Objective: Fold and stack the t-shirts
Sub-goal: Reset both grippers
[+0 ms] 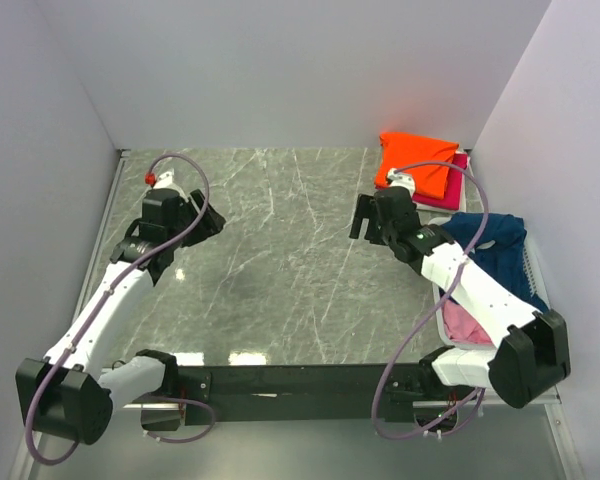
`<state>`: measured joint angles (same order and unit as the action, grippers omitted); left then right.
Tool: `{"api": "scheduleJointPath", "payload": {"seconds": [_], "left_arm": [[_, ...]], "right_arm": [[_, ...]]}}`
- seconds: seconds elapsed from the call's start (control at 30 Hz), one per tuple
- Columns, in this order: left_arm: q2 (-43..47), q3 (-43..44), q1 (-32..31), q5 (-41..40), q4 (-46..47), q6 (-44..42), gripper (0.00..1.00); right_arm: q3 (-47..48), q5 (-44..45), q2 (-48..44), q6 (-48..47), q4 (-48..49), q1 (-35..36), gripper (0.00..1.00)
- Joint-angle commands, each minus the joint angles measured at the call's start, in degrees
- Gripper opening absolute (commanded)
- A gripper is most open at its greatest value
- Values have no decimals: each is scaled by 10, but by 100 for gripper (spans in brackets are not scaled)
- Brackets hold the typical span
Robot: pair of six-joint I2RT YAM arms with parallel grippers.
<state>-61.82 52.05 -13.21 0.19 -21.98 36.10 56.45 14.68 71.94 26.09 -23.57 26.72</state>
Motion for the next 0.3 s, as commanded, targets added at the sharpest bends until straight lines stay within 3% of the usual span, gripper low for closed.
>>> {"api": "scheduleJointPath", "payload": {"seconds": [0.0,0.27], "left_arm": [[27,-4,-1,0,15,-15,69],[36,4,-1,0,1,-45,73]], "right_arm": [[-23,31,-32,25,2,4,93],[-57,62,-62,48,-9,4,93]]}}
